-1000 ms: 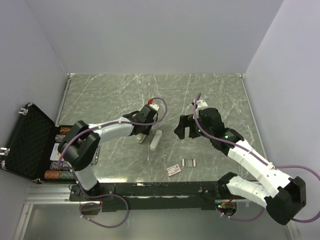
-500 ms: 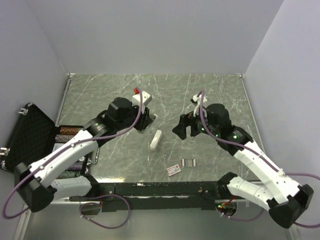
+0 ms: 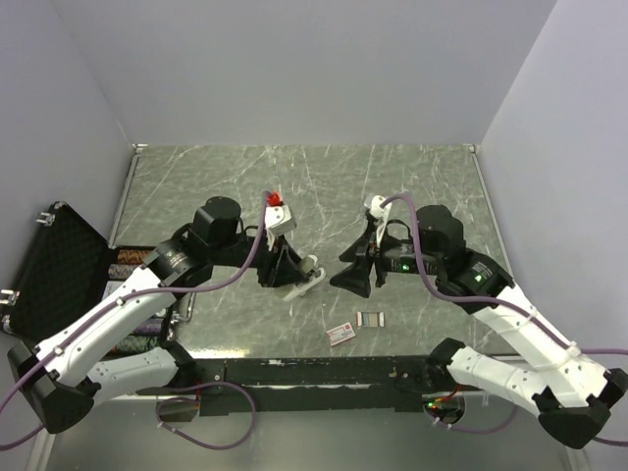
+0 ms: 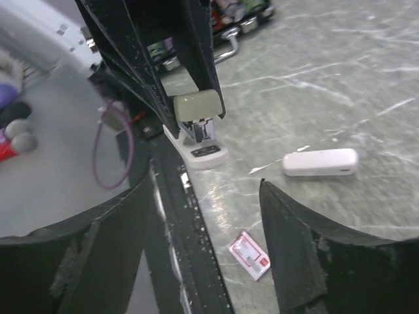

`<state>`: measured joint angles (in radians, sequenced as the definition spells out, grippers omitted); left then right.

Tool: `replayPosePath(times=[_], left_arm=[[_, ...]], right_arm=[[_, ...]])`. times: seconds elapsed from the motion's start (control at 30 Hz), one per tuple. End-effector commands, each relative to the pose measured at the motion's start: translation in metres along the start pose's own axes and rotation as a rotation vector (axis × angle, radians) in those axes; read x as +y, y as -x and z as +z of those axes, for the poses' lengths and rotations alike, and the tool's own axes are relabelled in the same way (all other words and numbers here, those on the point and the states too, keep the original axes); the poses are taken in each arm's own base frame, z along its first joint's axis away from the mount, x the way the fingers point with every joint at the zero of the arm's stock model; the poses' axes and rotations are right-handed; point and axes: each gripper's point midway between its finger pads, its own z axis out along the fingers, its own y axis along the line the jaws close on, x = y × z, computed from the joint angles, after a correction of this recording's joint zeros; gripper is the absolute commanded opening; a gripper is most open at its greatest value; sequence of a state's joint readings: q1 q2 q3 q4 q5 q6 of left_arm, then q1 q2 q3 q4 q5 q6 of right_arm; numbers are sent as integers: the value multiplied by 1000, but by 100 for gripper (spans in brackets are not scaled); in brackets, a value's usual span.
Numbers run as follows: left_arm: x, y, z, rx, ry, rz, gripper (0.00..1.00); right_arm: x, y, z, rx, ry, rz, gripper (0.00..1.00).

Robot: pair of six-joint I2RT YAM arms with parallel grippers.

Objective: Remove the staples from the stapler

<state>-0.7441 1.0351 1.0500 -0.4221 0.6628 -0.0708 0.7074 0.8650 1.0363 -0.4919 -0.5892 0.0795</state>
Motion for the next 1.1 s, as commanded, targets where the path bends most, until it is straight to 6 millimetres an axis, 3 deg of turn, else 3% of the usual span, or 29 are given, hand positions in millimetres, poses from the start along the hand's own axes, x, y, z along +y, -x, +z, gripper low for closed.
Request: replayPosePath(times=[0.0, 0.33, 0.9, 1.07], left_arm=[[-39, 10, -9, -40, -196, 59, 1], [-49, 5, -11, -41, -262, 63, 1], [-57, 10, -13, -80, -298, 70, 1], [-58, 12, -15, -91, -299, 78, 1]], right_arm=[[29, 14, -1, -18, 140, -71, 70], [52, 23, 9, -35, 246, -82, 62], [56, 18, 27, -10, 277, -80, 57], [59, 15, 29, 1, 293, -83, 45]])
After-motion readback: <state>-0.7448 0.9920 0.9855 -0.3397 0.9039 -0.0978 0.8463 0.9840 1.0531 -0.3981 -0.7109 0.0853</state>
